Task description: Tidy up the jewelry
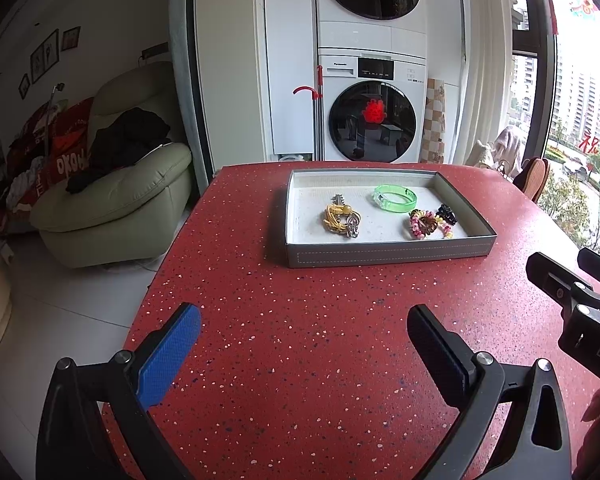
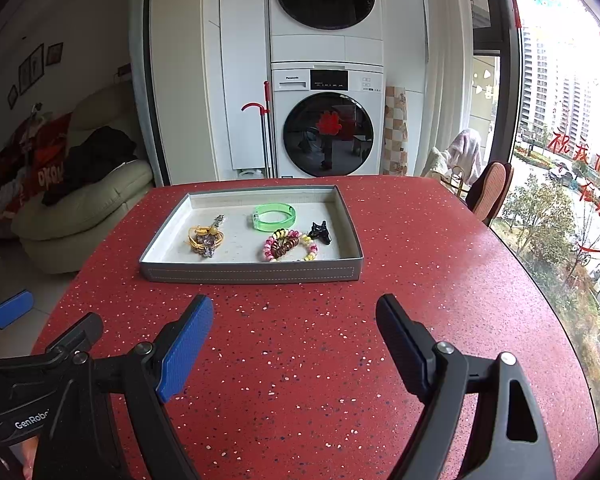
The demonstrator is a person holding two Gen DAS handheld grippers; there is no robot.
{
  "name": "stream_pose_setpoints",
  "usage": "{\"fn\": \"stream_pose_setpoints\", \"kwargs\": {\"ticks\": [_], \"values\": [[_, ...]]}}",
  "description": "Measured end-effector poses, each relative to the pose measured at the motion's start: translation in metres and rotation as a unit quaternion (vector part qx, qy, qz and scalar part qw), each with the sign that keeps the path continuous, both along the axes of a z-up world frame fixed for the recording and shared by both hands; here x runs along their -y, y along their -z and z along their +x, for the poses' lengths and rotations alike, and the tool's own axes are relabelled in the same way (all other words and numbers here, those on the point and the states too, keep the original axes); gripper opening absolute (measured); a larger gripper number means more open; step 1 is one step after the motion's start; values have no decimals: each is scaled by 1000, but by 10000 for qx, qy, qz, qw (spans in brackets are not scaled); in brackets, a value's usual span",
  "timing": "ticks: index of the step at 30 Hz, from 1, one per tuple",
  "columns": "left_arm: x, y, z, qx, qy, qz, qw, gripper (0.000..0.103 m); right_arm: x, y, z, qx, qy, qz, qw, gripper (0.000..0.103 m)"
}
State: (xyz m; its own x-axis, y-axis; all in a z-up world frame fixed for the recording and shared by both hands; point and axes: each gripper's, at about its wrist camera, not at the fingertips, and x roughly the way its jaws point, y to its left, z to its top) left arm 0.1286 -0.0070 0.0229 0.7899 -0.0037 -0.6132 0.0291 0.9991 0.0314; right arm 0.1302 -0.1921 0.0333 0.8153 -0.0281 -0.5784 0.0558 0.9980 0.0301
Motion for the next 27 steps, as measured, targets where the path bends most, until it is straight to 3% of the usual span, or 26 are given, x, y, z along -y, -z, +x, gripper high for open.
{"fn": "stream_pose_setpoints", "kwargs": {"ticks": [27], "values": [[3,-1,-1,-28,95,-6,10000,103,-1,2,0,-40,-24,54,10000,86]]}}
